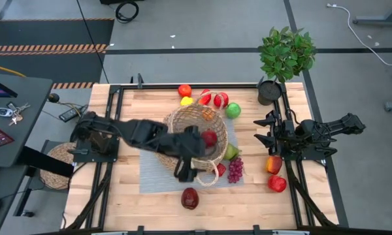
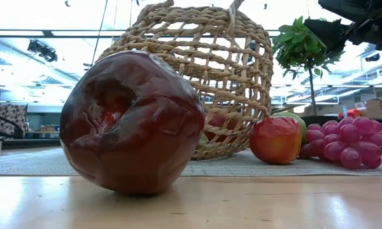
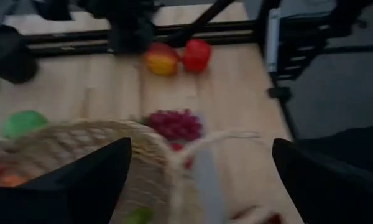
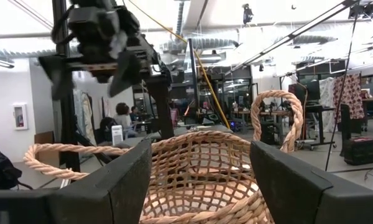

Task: Build produce basket
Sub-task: Put the bottom left red apple into the mesh basket

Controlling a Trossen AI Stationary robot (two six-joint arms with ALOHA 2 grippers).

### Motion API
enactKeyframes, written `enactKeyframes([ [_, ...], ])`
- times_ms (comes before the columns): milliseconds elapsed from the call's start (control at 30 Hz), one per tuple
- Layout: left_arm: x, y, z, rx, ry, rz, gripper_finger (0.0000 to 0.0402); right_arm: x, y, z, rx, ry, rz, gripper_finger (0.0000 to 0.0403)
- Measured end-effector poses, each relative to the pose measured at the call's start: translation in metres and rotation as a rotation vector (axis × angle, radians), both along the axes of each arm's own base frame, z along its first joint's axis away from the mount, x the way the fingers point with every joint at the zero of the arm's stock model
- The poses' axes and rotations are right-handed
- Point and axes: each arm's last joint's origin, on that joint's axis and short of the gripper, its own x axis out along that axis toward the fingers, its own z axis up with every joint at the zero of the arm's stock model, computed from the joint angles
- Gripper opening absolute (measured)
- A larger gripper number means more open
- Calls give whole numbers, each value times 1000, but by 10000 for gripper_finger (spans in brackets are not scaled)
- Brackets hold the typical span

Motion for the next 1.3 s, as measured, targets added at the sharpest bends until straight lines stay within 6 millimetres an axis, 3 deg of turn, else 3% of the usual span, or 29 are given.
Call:
enactKeyframes([
  [333,-28,-69,-8,-124,47,76,396,0,0,0,0,0,0,275],
  [500,-38,-100,-38,-118,188,205,396,0,0,0,0,0,0,275],
  [633,-35,-118,-72,-115,301,339,396,0,0,0,0,0,0,275],
  [833,-18,-133,-119,-141,395,517,396,0,0,0,0,0,0,275],
  [1000,-8,-138,-145,-175,419,639,396,0,0,0,0,0,0,275],
  [1300,-18,-156,-153,-295,409,778,396,0,0,0,0,0,0,275],
])
